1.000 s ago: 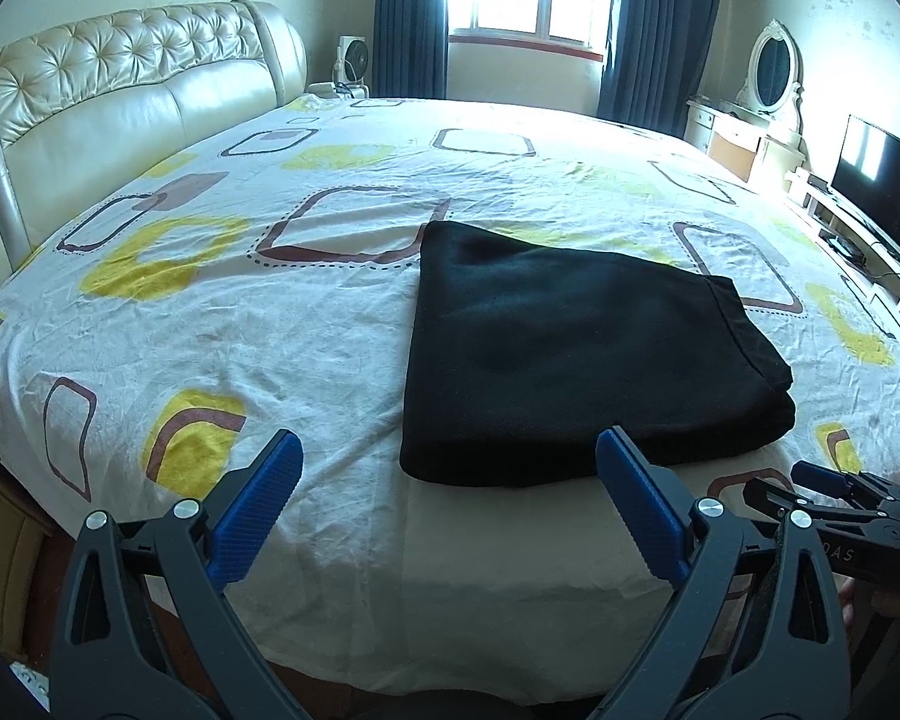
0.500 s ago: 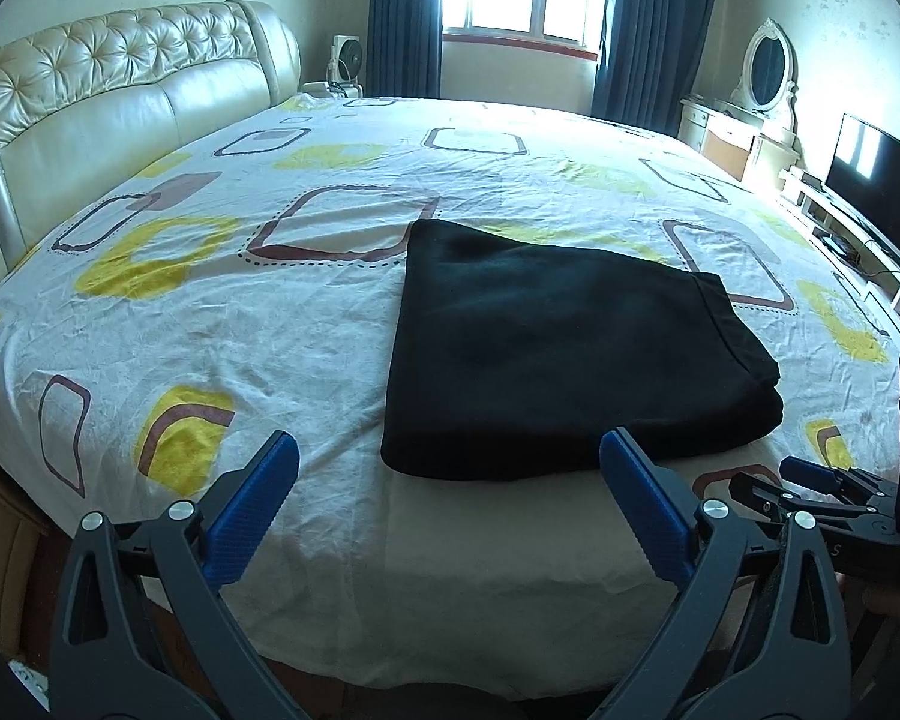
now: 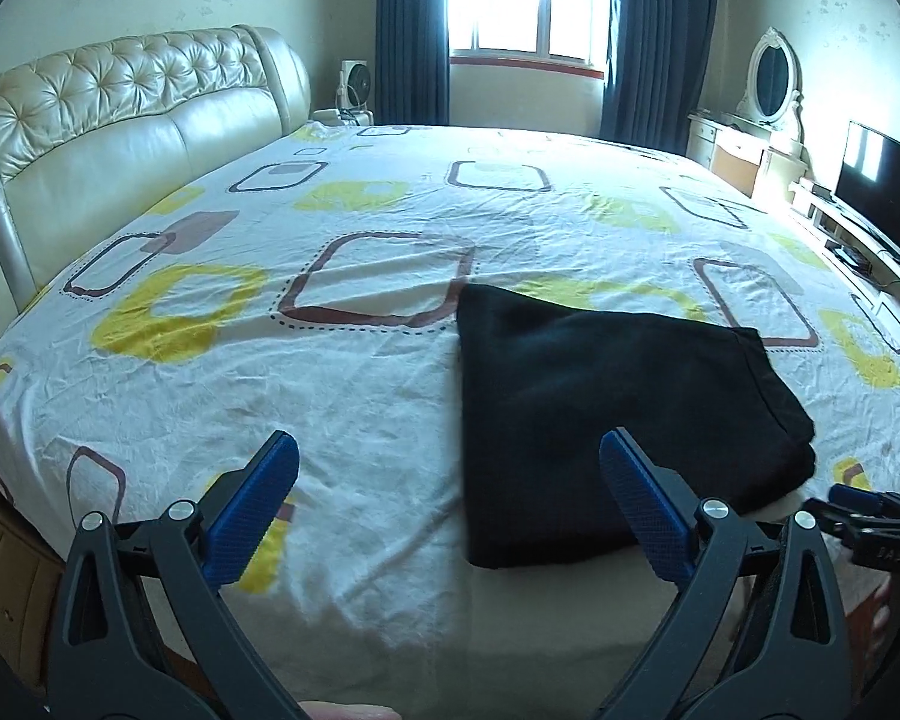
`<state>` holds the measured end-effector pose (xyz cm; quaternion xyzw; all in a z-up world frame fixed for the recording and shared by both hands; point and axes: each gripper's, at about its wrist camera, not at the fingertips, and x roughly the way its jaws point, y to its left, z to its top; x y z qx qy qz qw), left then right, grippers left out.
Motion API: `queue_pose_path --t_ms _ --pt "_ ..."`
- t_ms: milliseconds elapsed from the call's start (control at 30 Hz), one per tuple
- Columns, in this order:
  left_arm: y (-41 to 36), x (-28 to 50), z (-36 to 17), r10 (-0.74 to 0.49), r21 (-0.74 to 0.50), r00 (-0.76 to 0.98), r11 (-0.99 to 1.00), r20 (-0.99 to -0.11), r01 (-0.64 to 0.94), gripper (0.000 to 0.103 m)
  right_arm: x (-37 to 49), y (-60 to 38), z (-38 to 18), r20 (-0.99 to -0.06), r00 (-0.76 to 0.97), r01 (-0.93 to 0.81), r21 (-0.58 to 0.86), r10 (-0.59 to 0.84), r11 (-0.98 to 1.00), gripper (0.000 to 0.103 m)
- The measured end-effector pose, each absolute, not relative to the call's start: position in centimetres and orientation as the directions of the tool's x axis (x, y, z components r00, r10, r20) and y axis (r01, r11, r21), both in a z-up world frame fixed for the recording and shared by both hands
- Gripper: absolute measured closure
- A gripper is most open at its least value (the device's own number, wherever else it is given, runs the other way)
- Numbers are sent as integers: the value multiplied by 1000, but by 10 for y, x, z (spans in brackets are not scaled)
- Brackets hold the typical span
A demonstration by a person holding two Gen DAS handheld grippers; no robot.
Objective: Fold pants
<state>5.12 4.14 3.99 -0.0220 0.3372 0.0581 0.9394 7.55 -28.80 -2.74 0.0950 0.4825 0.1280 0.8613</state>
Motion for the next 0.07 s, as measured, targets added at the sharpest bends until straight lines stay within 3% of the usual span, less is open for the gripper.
queue_pose_path --t_ms 67 --pt "75 82 34 156 20 750 982 -643 -187 3 97 -299 -14 -787 530 -115 303 316 946 26"
